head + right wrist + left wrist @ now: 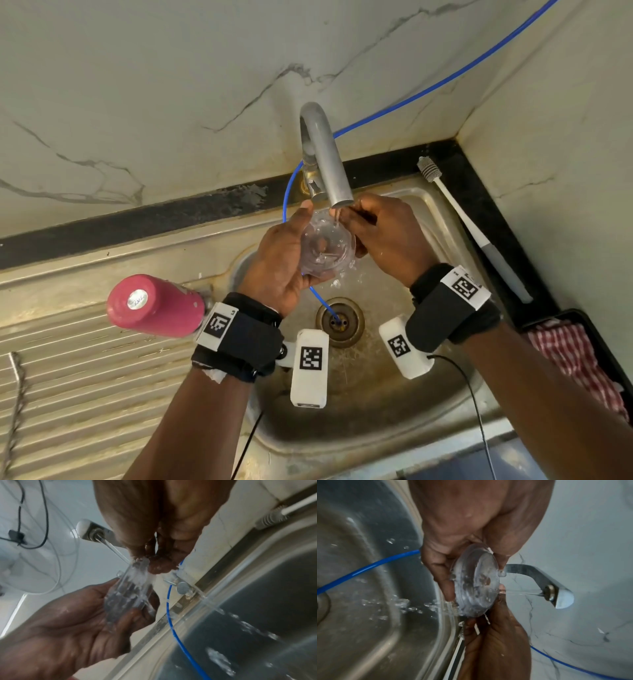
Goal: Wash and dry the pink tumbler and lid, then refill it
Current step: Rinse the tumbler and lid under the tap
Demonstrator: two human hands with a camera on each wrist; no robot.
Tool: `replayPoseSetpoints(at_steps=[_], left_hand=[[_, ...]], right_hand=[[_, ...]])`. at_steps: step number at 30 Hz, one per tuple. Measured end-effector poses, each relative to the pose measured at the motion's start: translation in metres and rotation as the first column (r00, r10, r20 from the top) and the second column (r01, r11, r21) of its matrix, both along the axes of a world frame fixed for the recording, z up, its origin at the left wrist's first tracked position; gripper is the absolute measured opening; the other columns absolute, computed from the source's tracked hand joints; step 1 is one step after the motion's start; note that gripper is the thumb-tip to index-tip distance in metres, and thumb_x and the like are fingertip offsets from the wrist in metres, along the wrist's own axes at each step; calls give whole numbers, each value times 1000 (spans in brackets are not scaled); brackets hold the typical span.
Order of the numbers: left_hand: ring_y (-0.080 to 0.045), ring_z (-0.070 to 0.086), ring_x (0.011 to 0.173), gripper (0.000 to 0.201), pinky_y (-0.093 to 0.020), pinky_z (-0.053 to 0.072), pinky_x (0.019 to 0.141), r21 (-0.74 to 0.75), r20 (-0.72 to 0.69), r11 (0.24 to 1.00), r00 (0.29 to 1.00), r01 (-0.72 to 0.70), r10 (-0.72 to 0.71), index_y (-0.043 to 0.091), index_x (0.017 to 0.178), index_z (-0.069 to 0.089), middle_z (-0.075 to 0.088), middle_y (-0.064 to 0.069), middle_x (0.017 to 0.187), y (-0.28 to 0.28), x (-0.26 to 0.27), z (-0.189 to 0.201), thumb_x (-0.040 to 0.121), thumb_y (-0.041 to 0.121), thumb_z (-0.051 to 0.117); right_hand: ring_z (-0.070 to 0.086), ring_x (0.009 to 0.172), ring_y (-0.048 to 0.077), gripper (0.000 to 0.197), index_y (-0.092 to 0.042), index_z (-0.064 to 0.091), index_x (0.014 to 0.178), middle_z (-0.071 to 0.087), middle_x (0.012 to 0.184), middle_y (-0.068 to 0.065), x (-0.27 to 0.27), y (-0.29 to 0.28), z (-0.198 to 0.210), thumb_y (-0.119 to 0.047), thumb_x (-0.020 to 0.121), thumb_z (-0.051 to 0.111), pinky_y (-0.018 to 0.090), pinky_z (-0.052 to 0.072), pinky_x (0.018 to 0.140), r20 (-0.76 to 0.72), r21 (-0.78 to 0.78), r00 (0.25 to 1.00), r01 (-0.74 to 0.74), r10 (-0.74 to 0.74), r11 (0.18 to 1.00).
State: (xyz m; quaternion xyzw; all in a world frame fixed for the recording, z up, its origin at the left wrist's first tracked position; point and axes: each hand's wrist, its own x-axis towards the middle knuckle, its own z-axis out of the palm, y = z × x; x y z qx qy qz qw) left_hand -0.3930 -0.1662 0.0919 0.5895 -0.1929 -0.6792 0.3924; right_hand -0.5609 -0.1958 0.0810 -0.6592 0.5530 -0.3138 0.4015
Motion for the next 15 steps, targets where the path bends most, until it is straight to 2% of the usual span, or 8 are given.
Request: replayPoseSetpoints(at_steps=[1,3,6,9,11,13,15], left_hand=[[-34,80,101,52,-53,65,87,-12,-10,1000,1000,-21,21,11,134,65,81,-15,111,0,-1,0,104,54,61],[-36,80,100,51,-52,65,86,-27,-25,997,998,-66,66,10,132,65,81,-16,109,0,-2,0,105,53,59],[-35,80,101,52,-48,64,84,-41,-47,994,994,-101,99,11,134,66,80,-16,111,3,-2,0,106,55,56],[-32,79,103,48,-43,64,75,14,-43,998,997,-66,67,17,135,65,80,-13,118,5,3,-2,104,53,60],[-34,77,108,48,-49,65,77,44,-33,999,999,-4,6,20,136,66,78,-11,124,3,5,-2,99,51,67],[-31,78,103,39,-56,64,86,33,-7,999,1000,30,-30,20,123,73,80,-5,110,1,4,0,98,49,70],[-27,78,92,31,-53,64,86,-7,-14,1000,1000,17,-18,18,112,77,80,-3,92,0,1,6,101,45,68]], right_hand=[[68,69,7,14,-19,69,98,70,87,-5,1,3,-1,-31,103,63,21,57,60,44,22,998,47,-48,999],[71,83,9,16,-15,69,110,71,101,-1,3,12,-7,-27,105,59,22,60,67,94,7,992,86,-86,996],[68,104,15,19,-20,67,121,64,117,2,5,21,-14,-17,107,55,23,61,81,123,-78,992,42,-32,996],[67,104,16,27,-15,68,130,62,116,3,-6,12,-14,-15,107,56,27,62,84,95,-26,995,-40,42,999],[67,105,13,29,-14,70,132,62,116,0,-12,3,-11,-16,106,57,27,61,85,47,-15,992,-119,119,993],[65,103,7,27,-14,72,128,63,113,-8,-11,-1,-6,-19,105,58,23,57,86,-50,-62,982,-186,183,981],[65,97,4,22,-14,73,121,64,105,-12,-8,-3,-3,-23,105,60,22,56,82,-69,-82,987,-149,143,985]])
